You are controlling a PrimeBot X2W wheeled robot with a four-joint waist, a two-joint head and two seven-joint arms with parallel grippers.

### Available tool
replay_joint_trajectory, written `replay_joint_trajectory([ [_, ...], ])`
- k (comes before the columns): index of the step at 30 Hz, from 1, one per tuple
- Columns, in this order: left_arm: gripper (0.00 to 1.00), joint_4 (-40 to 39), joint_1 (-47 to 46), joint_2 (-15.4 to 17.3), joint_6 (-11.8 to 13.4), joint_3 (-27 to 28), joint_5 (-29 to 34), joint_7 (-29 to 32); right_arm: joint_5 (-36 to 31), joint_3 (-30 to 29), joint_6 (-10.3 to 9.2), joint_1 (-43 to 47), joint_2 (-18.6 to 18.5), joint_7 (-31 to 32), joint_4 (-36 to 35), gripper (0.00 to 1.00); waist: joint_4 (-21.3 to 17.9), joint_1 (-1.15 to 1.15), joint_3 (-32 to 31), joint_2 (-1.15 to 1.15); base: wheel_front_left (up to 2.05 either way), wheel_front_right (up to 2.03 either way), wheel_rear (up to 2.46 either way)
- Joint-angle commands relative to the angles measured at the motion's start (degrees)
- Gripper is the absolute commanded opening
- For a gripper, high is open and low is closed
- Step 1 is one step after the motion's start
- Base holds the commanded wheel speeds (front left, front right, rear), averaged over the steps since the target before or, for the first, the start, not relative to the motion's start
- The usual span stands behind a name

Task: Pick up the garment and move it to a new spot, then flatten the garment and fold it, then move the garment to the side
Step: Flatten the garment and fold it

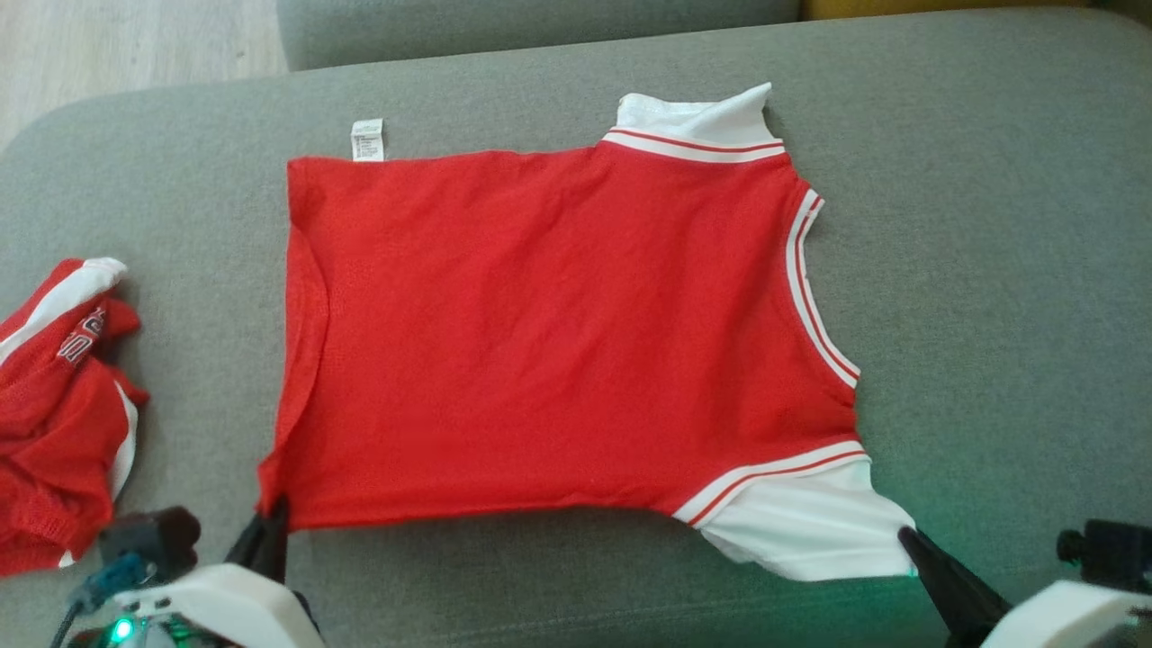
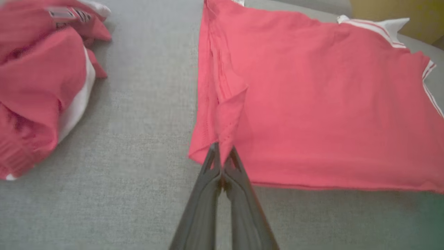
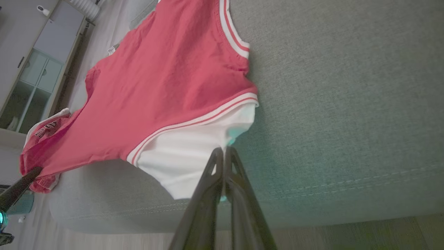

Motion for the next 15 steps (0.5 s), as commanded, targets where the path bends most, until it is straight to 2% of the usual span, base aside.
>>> replay_joint_trajectory([
  [1, 0.0, -2.1, -1.8, 1.0, 0.0, 1.8, -0.7, 1.3, -0.4, 0.2, 0.22, -1.6, -0.7, 1.1, -2.6, 0.0, 0.1, 0.0, 0.2, 0.0, 0.0, 0.0, 0.0],
  [7, 0.0, -0.2, -6.0, 3.9, -1.6, 1.3, -3.5, 10.7, -0.8, -1.6, 0.22, -7.8, 1.3, 7.4, -2.1, 0.0, 0.5, 0.0, 2.3, 0.0, 0.0, 0.0, 0.0],
  [15, 0.0, 4.0, -16.1, 6.5, -4.1, 1.5, -8.7, 20.6, -2.3, -1.6, 0.22, -22.5, 0.1, 10.0, 5.7, 0.0, 0.7, 0.0, 7.1, 0.0, 0.0, 0.0, 0.0],
])
